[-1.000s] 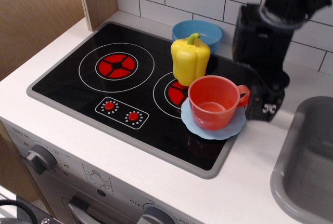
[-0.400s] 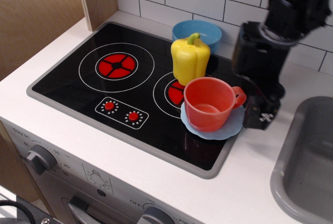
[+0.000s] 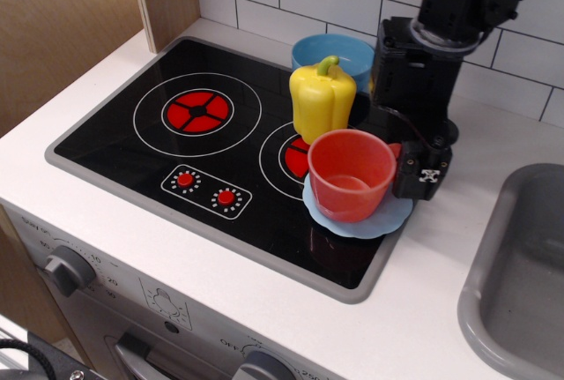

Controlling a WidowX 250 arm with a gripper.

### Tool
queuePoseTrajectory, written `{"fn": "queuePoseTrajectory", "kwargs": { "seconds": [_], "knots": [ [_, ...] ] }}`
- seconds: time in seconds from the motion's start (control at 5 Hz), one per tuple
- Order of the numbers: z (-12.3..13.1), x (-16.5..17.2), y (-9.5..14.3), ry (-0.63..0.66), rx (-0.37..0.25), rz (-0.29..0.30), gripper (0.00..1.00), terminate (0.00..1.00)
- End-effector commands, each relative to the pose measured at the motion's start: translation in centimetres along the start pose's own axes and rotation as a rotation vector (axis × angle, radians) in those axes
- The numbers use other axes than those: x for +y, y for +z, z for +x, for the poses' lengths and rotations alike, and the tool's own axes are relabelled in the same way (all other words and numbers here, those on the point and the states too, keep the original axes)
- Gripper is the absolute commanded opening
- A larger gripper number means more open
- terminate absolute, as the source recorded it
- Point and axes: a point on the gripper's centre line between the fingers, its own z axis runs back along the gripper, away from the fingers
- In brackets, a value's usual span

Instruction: Take cup off plate

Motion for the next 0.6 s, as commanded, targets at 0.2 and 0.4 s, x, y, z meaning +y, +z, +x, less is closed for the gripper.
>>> {"fn": "queuePoseTrajectory", "kwargs": {
  "seconds": [0.2, 0.4],
  "knots": [
    [0.4, -0.4, 2.5, -0.010, 0.048, -0.032, 1.00, 0.00],
    [0.5, 0.0, 2.5, -0.022, 0.054, -0.027, 0.00, 0.00]
  ]
}}
